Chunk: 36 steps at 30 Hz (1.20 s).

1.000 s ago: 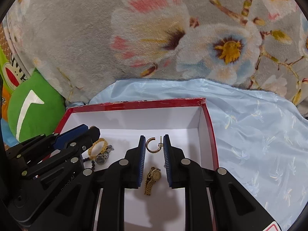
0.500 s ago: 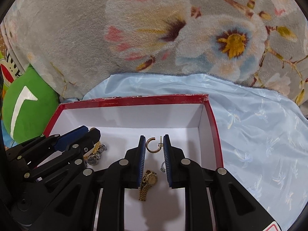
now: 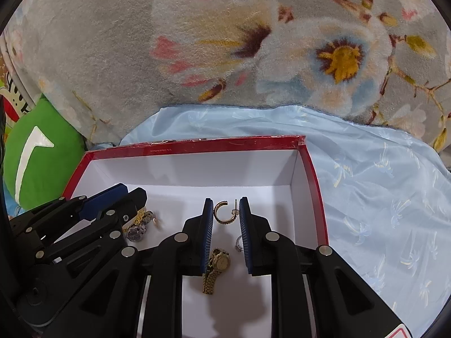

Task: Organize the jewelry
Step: 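Open both tools to release the hoop earrings in the box, then withdraw both tools and close the right tool on a gold pearl-drop earring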

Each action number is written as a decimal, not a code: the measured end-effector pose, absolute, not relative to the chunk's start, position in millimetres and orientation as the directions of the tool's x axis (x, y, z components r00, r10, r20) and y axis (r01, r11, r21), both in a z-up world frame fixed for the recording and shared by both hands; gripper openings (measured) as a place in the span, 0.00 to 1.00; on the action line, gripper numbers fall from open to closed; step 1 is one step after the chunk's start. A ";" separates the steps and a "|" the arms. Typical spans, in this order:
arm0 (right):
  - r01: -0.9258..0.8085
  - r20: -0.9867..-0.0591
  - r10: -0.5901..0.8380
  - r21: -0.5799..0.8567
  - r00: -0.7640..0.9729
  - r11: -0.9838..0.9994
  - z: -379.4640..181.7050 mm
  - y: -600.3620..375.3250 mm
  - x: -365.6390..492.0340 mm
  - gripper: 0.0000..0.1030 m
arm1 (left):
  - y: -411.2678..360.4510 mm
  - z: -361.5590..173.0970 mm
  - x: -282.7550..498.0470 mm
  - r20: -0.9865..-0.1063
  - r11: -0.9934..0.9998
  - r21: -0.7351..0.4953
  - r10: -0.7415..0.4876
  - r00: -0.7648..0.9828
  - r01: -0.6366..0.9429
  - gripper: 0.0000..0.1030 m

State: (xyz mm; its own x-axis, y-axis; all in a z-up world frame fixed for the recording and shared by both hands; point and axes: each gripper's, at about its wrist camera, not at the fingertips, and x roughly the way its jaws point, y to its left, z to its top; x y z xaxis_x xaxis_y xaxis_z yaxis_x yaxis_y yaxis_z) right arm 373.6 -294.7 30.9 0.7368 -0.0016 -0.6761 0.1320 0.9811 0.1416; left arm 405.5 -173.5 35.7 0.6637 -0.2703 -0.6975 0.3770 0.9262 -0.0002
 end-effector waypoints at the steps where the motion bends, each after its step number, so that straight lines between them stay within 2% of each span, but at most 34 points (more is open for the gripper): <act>1: 0.134 -0.673 -0.005 0.140 0.739 0.981 31.3 -294.5 373.1 0.18 | -173.5 35.9 405.2 -0.696 0.927 0.002 -0.268 0.666 0.375 0.27; 3: 0.135 -0.675 -0.006 0.140 0.737 0.981 30.8 -294.7 374.0 0.18 | -173.5 36.6 404.7 -0.692 0.927 0.006 -0.266 0.671 0.374 0.33; 9: 0.137 -0.676 -0.007 0.140 0.737 0.981 31.0 -295.5 374.0 0.18 | -173.6 37.2 404.7 -0.691 0.930 0.011 -0.259 0.675 0.368 0.37; 25: 0.144 -0.660 -0.019 0.135 0.751 0.980 34.8 -297.3 367.7 0.19 | -168.2 40.3 402.5 -0.689 0.936 0.014 -0.245 0.682 0.351 0.38; 31: 0.144 -0.621 -0.023 0.146 0.783 0.979 54.4 -295.9 320.1 0.24 | -136.0 70.6 368.3 -0.649 0.944 0.033 -0.230 0.725 0.329 0.38; 33: 0.138 -0.601 -0.032 0.131 0.798 0.982 63.4 -291.3 293.8 0.30 | -119.7 86.9 345.0 -0.625 0.946 0.043 -0.224 0.748 0.320 0.47; 36: 0.123 -0.579 -0.042 0.102 0.814 0.987 72.7 -280.0 247.5 0.37 | -96.2 103.1 310.0 -0.606 0.946 0.025 -0.244 0.757 0.325 0.51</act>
State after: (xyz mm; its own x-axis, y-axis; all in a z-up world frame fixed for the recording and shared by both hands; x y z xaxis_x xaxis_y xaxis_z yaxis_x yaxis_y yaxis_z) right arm 247.5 -280.0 72.7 0.8144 -0.0422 -0.5788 0.1234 0.9871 0.1016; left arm 310.0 -96.2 103.2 0.7568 -0.2438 -0.6065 0.3245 0.9456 0.0248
